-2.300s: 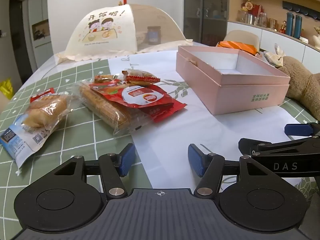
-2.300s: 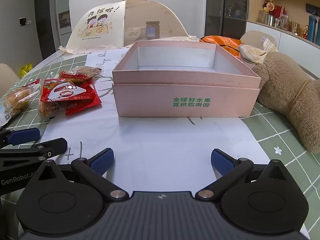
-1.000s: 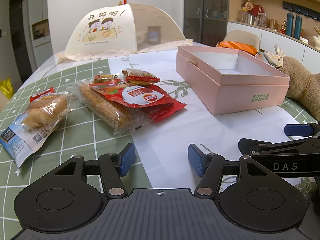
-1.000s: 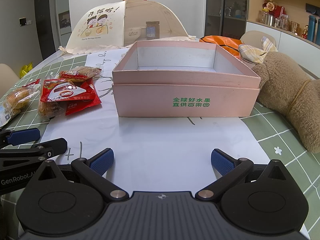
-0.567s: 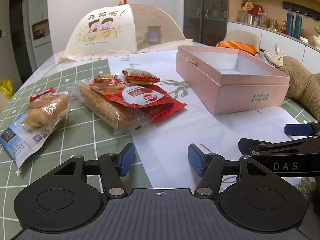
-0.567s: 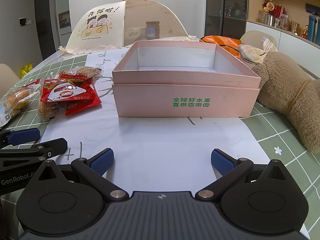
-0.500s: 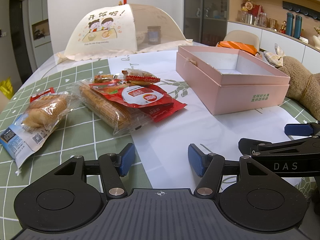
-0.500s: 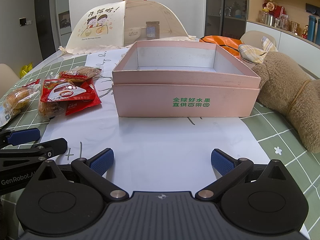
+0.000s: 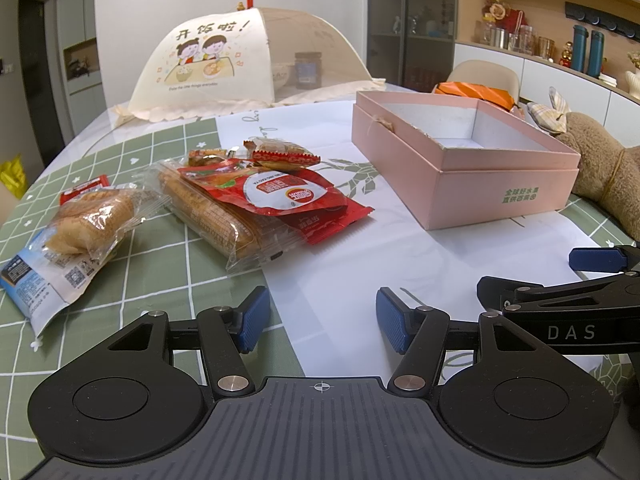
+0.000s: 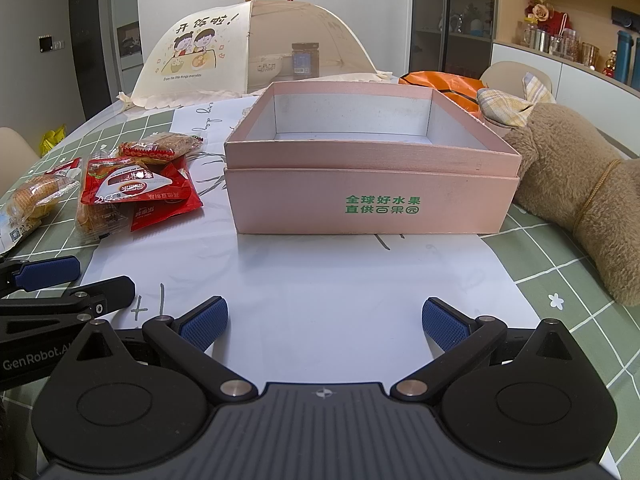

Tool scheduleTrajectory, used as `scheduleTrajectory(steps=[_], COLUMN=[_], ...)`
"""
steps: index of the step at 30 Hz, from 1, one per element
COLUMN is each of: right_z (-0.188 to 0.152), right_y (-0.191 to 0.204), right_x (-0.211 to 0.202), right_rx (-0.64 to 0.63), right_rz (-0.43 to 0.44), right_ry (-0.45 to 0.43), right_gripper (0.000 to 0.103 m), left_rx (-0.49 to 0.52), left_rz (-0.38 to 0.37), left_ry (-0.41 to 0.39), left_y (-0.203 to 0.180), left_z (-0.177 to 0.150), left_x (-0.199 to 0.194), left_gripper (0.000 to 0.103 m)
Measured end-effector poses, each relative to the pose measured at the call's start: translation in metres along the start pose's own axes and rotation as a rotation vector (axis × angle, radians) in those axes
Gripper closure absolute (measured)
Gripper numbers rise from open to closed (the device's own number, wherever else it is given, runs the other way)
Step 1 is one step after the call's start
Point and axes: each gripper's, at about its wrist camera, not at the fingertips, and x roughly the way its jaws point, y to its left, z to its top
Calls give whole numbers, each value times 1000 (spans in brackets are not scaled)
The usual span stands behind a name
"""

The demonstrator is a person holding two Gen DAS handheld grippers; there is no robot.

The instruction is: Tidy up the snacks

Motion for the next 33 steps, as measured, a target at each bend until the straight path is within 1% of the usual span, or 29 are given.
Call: scheduleTrajectory(steps=[18,19,20,22,23,25,26,27,28,30,31,32,33], right_z=[0,0,1,10,10,16,16,17,18,21,25,29,34], right_y=[0,0,0,0,0,-1,-3,-3,-2,1,4,8,12], right_x=[0,0,0,3,3,5,4,4,4,6,9,11,11], right_rx=[1,0,-10,-23,-30,-31,-34,-38,-43,-56,-80,-92,-94], right_rz=[1,3,13,42,38,36,40,43,45,54,77,96,110], right_ry=[0,2,23,100,113,157,167,178,188,213,235,246,234], right_gripper=[0,0,0,0,0,0,0,0,0,0,0,1,8], left_rx=[-2,-5,0,23,19,-34,-58,-66,-62,-81,-114,-163,-230], left_rz=[-2,-6,-11,-39,-68,-151,-174,-174,-157,-99,-80,-70,-70], left_ry=[0,0,-1,17,41,92,92,78,56,36,55,87,122], left_y=[-3,-2,-2,-1,4,24,36,49,65,102,121,141,163], left_z=[4,4,3,3,5,15,20,28,37,55,63,71,77], left_x=[0,0,-1,-7,-10,-18,-24,-31,-38,-43,-41,-36,-31], left_gripper=[38,40,41,42,44,45,45,45,45,46,49,49,49])
